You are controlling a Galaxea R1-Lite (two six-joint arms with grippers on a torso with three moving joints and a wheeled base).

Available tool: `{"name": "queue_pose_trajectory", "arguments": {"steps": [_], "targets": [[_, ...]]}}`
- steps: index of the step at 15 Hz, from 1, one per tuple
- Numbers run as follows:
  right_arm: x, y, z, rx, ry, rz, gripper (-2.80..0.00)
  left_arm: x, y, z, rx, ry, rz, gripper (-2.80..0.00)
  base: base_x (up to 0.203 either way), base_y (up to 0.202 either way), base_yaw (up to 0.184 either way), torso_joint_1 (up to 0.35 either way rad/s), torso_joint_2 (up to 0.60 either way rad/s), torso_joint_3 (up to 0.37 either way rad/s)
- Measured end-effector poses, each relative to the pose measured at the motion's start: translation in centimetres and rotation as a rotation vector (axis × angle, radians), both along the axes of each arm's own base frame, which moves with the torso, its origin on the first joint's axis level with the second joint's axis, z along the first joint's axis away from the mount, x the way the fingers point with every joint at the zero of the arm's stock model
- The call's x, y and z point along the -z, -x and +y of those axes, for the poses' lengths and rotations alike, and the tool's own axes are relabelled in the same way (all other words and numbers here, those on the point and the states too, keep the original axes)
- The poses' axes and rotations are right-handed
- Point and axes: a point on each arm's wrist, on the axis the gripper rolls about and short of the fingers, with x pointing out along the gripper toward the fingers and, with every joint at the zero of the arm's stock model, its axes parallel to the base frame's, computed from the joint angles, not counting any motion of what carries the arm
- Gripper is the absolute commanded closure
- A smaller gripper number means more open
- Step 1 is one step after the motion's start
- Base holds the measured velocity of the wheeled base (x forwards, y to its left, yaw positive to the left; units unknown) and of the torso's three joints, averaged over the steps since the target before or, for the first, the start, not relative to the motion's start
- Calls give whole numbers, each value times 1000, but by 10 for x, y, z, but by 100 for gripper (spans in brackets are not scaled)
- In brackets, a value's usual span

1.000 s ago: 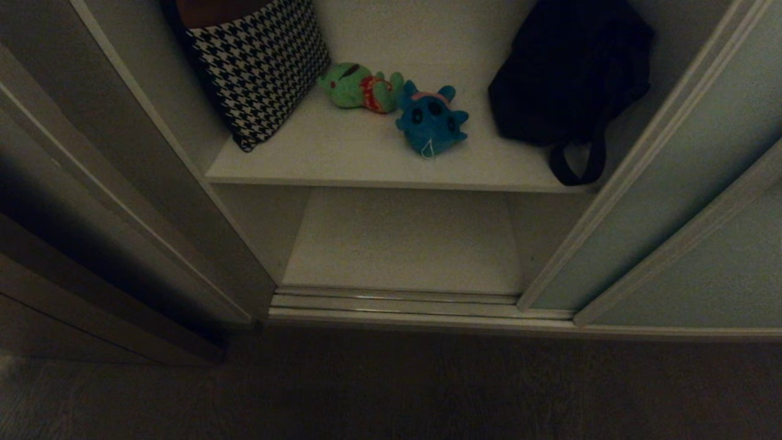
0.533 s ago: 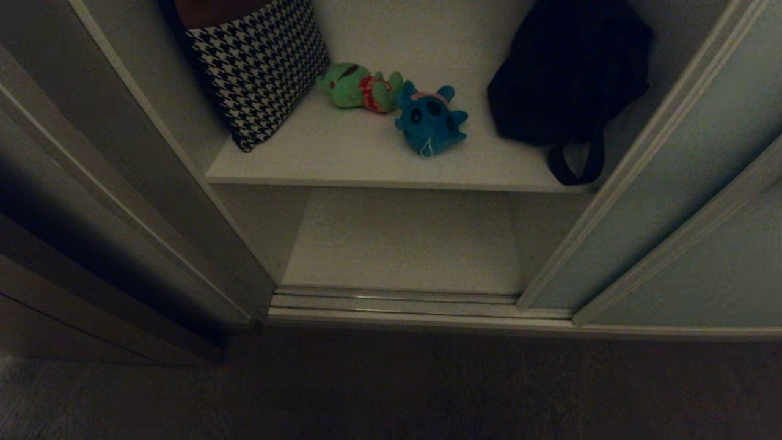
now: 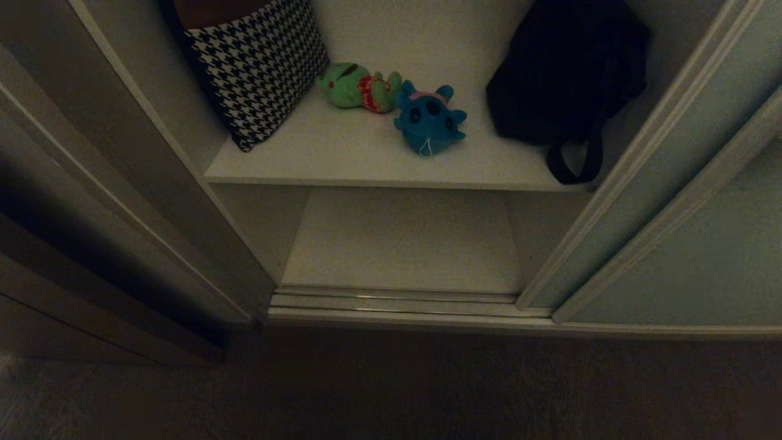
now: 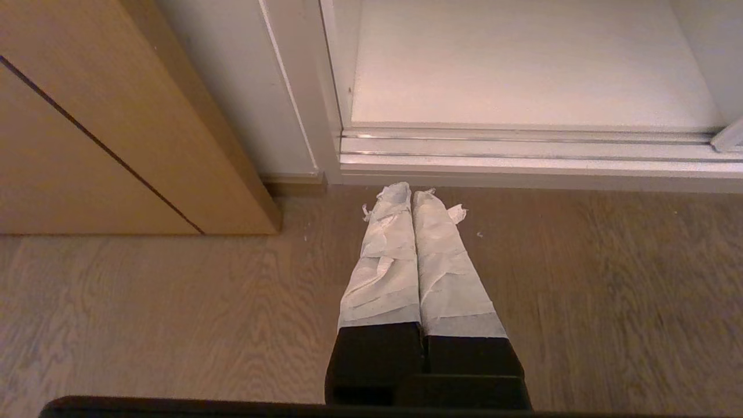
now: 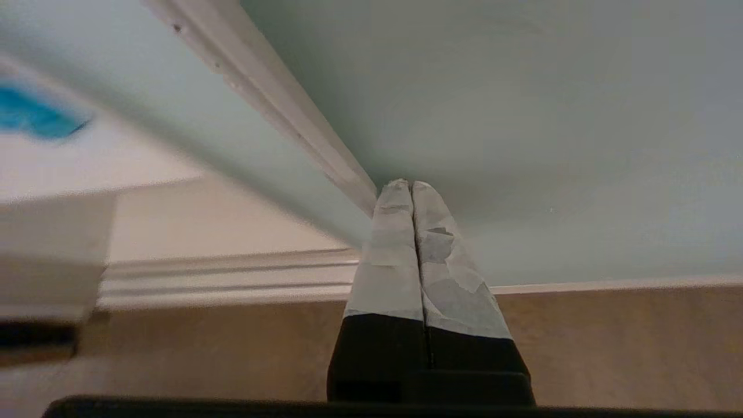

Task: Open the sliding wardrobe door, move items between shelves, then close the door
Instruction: Close the door

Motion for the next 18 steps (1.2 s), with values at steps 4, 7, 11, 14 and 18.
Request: {"name": "queue_pose_trajectory", "arguments": {"steps": [4, 7, 11, 14, 18], "targets": [[-7, 4, 49, -127, 22, -39, 0, 0, 0, 0, 0, 1, -1, 0, 0, 0, 0, 0, 0, 0], [-6, 17, 98, -272, 34, -49, 0, 0, 0, 0, 0, 0, -2, 0, 0, 0, 0, 0, 0, 0], [5, 58, 123, -386, 133, -71, 0, 0, 0, 0, 1, 0, 0, 0, 0, 0, 0, 0, 0, 0], [9, 80, 110, -337, 179, -89, 0, 0, 0, 0, 1, 0, 1, 0, 0, 0, 0, 0, 0, 0], [7, 97, 71, -65, 191, -95, 0, 0, 0, 0, 0, 0, 2, 0, 0, 0, 0, 0, 0, 0]]}}
